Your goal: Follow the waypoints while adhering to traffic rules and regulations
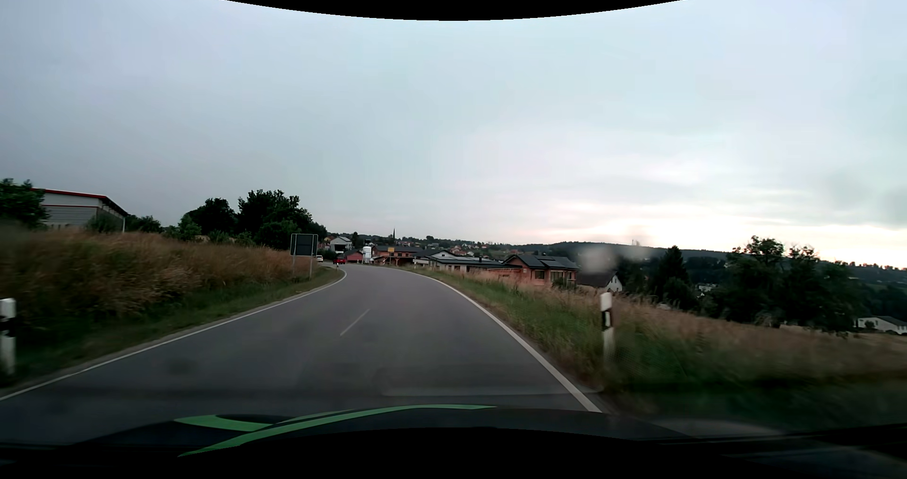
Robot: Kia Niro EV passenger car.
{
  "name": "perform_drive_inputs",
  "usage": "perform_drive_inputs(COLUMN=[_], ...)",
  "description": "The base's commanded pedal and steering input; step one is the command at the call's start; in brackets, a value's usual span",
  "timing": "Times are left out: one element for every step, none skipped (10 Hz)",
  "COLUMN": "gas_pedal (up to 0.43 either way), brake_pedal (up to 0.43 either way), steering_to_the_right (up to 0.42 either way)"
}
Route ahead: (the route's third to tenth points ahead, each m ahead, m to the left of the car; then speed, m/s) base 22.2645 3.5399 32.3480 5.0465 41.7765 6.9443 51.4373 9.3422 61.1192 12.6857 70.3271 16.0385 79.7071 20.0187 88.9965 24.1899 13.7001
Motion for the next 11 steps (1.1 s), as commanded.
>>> perform_drive_inputs(gas_pedal=[0.0,0.0,0.0,0.0,0.0,0.0,0.0,0.0,0.0,0.0,0.0], brake_pedal=[0.0,0.0,0.0,0.0,0.0,0.0,0.0,0.0,0.0,0.0,0.0], steering_to_the_right=[-0.031,-0.031,-0.031,-0.031,-0.031,-0.031,-0.03,-0.031,-0.03,-0.029,-0.028])
